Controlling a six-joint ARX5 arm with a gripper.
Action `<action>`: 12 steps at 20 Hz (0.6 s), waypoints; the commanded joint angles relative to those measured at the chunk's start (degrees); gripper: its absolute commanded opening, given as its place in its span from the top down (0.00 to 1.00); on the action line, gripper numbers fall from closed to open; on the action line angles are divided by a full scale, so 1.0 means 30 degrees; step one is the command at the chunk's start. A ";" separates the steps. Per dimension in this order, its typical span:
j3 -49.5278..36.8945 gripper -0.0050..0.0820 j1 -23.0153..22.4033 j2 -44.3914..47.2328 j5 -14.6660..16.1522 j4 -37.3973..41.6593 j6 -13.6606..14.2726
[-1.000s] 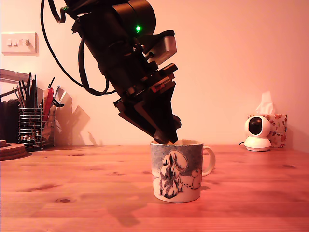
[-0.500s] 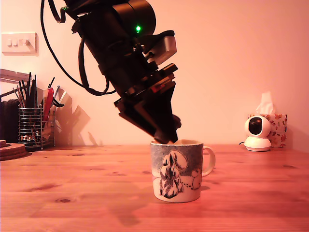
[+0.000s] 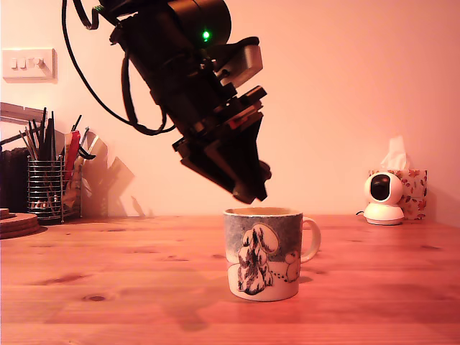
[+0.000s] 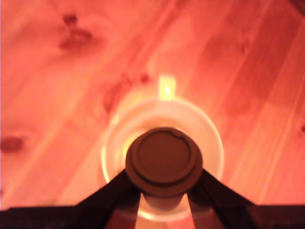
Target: Pick up the coffee capsules on the table and drop them inside the coffee cup
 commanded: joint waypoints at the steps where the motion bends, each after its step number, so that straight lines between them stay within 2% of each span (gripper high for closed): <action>1: 0.0058 0.88 0.0029 0.0291 0.0044 -0.0131 0.0102; 12: 0.0058 0.88 0.0029 0.0291 0.0051 -0.0444 0.0102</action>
